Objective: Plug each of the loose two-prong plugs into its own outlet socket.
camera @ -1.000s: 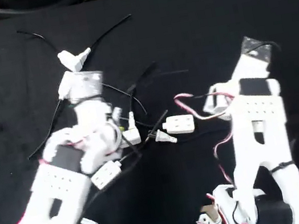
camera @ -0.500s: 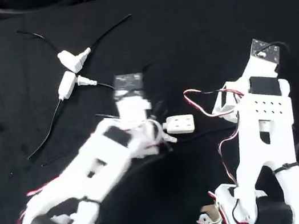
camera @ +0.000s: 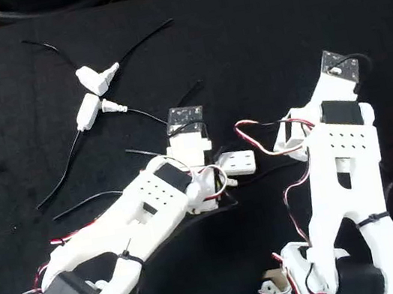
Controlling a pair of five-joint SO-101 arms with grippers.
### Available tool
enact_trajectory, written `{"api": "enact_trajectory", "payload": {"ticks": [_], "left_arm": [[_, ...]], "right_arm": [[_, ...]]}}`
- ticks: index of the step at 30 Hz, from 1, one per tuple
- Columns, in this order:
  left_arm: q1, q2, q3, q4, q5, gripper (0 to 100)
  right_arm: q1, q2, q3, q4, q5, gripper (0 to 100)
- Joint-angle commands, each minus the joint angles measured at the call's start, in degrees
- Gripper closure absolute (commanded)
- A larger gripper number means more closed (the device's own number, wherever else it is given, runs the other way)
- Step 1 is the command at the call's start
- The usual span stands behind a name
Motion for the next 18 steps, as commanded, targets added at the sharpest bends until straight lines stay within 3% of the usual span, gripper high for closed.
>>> {"api": "enact_trajectory", "payload": {"ticks": [1,6,11,13,18], "left_arm": [[-0.66,-1.93,-3.21,0.62,2.02,85],[-0.66,-1.93,-3.21,2.20,9.41,77],[-2.68,-3.87,-6.02,10.11,7.38,77],[-5.67,-6.24,-9.54,16.97,-0.26,77],[-17.63,-15.21,-17.27,32.97,-30.07,77]], "right_arm": [[-2.20,0.22,-0.31,0.18,-0.18,81.9],[-3.43,0.22,-0.31,0.26,-0.26,81.9],[-5.19,0.22,0.84,0.00,-1.32,82.0],[-8.09,0.22,1.01,0.18,-4.04,82.1],[-17.23,0.22,3.74,-1.41,-7.03,82.1]]}}
